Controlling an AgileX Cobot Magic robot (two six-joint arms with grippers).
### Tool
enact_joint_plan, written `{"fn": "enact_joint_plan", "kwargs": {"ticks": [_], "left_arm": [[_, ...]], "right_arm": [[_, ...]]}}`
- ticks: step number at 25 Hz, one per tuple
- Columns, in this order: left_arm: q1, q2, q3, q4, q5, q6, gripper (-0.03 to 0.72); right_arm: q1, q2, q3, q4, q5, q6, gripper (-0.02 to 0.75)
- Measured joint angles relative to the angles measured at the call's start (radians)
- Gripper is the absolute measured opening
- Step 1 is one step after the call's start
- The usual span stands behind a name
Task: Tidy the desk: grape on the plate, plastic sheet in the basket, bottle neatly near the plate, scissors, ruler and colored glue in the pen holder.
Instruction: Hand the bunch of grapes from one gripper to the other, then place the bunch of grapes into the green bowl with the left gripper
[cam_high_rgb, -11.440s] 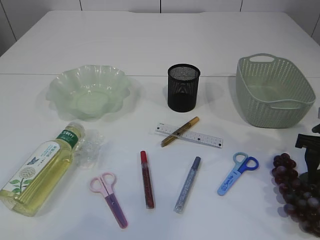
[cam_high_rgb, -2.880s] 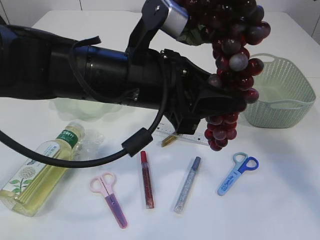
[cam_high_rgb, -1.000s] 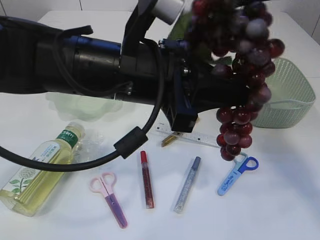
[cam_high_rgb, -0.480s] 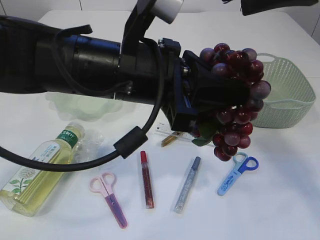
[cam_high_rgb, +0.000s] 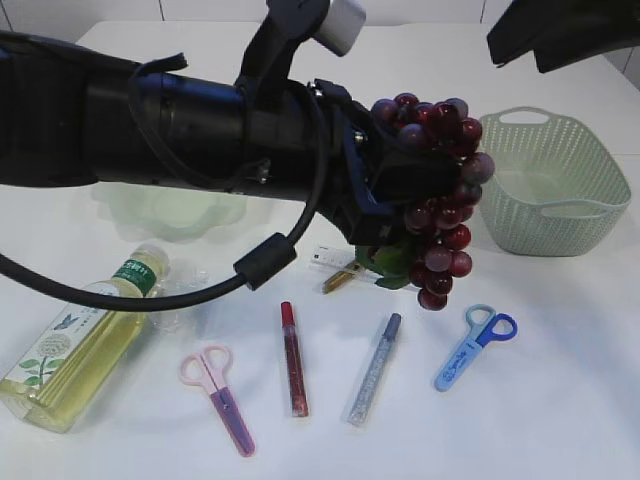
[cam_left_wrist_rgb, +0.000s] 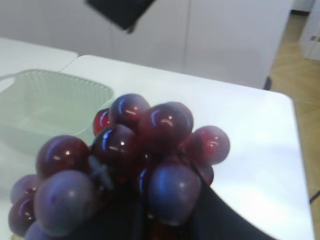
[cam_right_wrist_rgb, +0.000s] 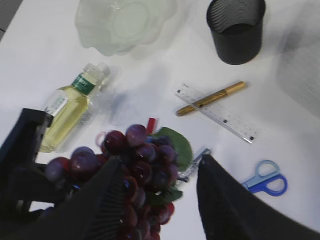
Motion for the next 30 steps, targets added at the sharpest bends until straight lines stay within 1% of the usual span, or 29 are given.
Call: {"fn": "enact_joint_plan", "kwargs": {"ticks": [9,13,18,23,30], "left_arm": [[0.0,0.0,0.0,-0.018,-0.249,-0.069,0.106],[0.0,0.0,0.0,-0.028,-0.382,-0.076,0.106],[0.0,0.0,0.0,-0.045,-0.569,-0.088,0.108],[0.0,0.0,-0.002,-0.064,-0.795,-0.103,0.108],[0.0,0.0,-0.068,-0.085,-1.029,-0.103,0.111]], "right_arm": [[0.0,0.0,0.0,-0.273,0.036,0.123,0.389],[0.0,0.0,0.0,-0.349,0.059,0.161,0.389],[0.0,0.0,0.0,-0.368,0.072,0.18,0.389],[0.0,0.0,0.0,-0.37,0.086,0.18,0.389],[0.0,0.0,0.0,-0.372,0.089,0.18,0.389]]}}
